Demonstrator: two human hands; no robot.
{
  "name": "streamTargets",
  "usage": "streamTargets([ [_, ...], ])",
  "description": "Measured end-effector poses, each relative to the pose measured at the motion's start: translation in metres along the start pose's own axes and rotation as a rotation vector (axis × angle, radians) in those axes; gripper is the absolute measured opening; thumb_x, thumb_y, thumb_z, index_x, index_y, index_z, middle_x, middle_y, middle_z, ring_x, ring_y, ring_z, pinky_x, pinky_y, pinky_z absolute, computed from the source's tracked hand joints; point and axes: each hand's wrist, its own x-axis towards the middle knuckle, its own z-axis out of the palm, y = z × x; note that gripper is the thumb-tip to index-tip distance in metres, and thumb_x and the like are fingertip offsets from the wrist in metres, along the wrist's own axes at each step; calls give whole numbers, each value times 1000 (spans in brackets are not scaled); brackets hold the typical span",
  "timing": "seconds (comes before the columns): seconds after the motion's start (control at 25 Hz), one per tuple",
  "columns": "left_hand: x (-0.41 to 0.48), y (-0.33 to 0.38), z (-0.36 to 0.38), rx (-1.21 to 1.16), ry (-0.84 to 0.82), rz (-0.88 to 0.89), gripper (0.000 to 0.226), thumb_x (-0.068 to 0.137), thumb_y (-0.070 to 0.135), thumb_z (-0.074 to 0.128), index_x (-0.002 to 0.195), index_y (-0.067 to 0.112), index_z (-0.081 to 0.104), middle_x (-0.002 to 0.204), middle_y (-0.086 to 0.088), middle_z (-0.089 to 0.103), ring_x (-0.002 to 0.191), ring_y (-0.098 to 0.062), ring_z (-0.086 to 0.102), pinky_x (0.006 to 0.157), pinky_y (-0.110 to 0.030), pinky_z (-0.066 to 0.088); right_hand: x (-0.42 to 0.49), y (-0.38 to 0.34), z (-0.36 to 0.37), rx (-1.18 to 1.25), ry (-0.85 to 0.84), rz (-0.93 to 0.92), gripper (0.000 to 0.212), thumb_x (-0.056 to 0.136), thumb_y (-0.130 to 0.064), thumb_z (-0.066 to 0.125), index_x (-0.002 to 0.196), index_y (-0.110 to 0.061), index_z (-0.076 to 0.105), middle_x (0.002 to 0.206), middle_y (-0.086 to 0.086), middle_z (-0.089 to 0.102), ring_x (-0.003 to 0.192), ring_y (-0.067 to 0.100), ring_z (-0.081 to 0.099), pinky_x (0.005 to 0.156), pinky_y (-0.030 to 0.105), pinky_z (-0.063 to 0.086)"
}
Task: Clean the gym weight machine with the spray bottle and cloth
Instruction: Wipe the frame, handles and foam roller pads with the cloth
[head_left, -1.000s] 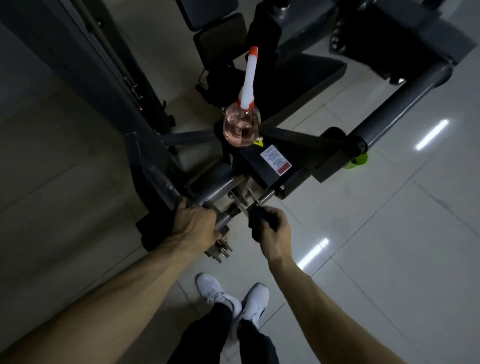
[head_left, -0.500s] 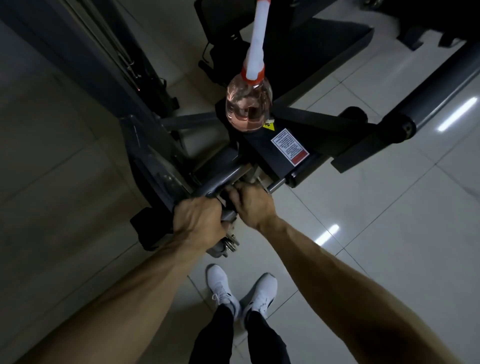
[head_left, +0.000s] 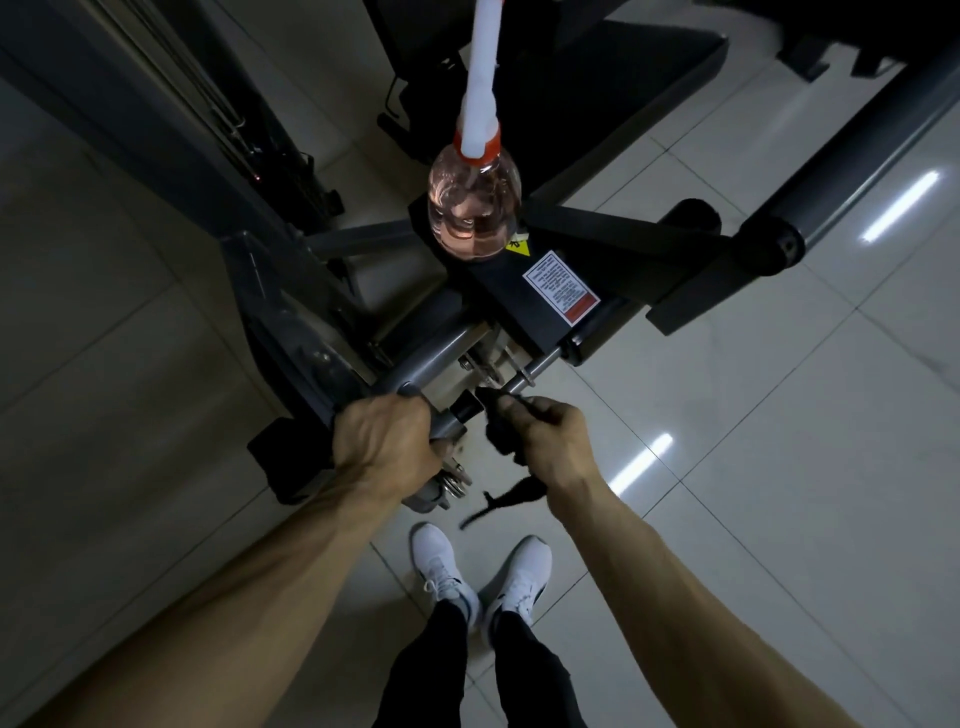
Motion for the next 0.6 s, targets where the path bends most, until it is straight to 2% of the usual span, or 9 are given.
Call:
streamTargets([
  [0.08, 0, -1, 1, 19, 9, -6, 53, 76, 73, 67, 91, 22, 66, 79, 1, 70, 75, -20, 69, 55, -27, 38, 7, 0, 1, -1, 69, -56, 17, 102, -25, 64, 101, -14, 76, 86, 7, 78, 69, 16, 69, 63, 27, 56],
  [0.16, -1, 0, 0, 20, 14, 3, 52, 77, 72, 67, 89, 21, 65, 78, 1, 70, 75, -21, 68, 55, -27, 38, 14, 1, 21, -122, 15, -151, 18, 102, -30, 61, 100, -21, 76, 91, 1, 78, 83, 19, 73, 80, 42, 61],
  [0.2, 0, 1, 1, 15, 16, 11, 51, 77, 72, 67, 86, 22, 63, 78, 0, 69, 75, -21, 68, 56, -27, 38, 16, 3, 33, -163, -48, -174, 21, 101, -33, 59, 99, -22, 77, 93, -2, 78, 87, 19, 73, 84, 48, 61],
  [0.32, 0, 0, 1, 15, -3, -1, 52, 76, 72, 68, 83, 21, 63, 78, 1, 69, 76, -20, 68, 56, -27, 37, 17, 9, 40, -141, -107, -140, 24, 101, -39, 56, 102, -27, 76, 94, -6, 76, 90, 18, 73, 79, 52, 62],
  [0.48, 1, 0, 2, 10, -11, -15, 48, 75, 71, 69, 83, 23, 67, 77, 2, 69, 74, -20, 68, 56, -27, 39, 5, 17, 21, -309, -71, -334, 18, 103, -28, 60, 109, -26, 77, 94, -7, 77, 83, 14, 72, 78, 38, 61],
  [0.6, -1, 1, 1, 11, 2, -7, 49, 77, 72, 68, 85, 24, 66, 80, 1, 69, 76, -21, 68, 56, -28, 38, 18, 7, 34, -233, -87, -222, 18, 104, -28, 59, 104, -24, 77, 89, -2, 77, 76, 17, 70, 77, 44, 62],
])
